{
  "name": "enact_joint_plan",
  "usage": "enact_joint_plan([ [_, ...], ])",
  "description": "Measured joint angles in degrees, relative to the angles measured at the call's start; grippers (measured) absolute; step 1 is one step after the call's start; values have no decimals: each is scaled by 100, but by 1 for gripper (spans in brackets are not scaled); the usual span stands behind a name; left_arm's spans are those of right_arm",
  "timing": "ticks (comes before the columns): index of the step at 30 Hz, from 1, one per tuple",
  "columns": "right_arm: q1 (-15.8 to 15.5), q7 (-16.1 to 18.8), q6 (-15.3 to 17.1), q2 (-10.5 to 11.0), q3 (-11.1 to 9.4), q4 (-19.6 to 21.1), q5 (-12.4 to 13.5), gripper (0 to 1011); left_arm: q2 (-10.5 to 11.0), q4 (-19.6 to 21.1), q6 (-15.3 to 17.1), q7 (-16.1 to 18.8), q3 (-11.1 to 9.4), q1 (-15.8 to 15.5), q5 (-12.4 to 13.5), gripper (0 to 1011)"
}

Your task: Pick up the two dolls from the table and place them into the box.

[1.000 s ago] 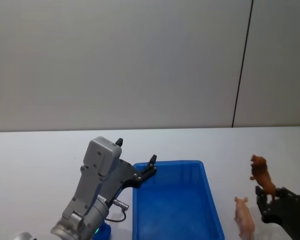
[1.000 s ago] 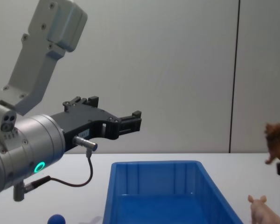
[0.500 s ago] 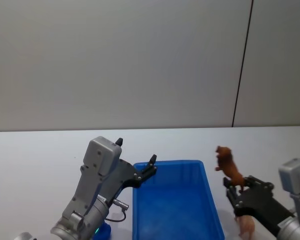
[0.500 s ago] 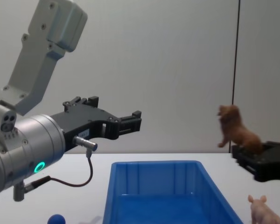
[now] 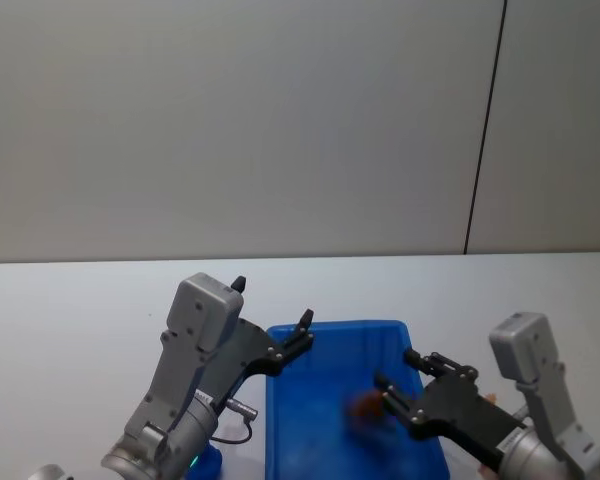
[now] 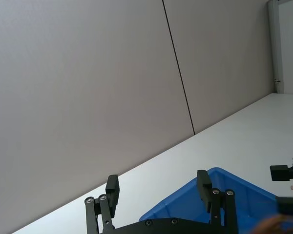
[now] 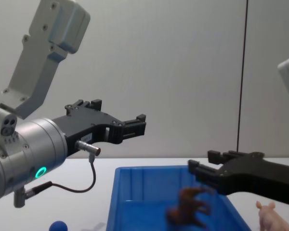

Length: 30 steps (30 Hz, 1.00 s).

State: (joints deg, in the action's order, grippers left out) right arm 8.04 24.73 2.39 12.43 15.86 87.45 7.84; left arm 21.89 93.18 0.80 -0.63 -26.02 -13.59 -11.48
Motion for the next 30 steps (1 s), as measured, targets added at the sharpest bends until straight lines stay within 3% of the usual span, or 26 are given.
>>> enact_joint_plan([
  [8, 133, 18, 71, -94, 50, -187, -28, 704, 0, 0, 0, 0, 0, 0, 0, 1001],
  [18, 98, -476, 176, -95, 32, -173, -40, 998, 0, 0, 0, 0, 0, 0, 0, 1001],
  [30, -260, -1438, 221, 23, -25, 231, -118, 1001, 0, 0, 0, 0, 0, 0, 0, 1001],
])
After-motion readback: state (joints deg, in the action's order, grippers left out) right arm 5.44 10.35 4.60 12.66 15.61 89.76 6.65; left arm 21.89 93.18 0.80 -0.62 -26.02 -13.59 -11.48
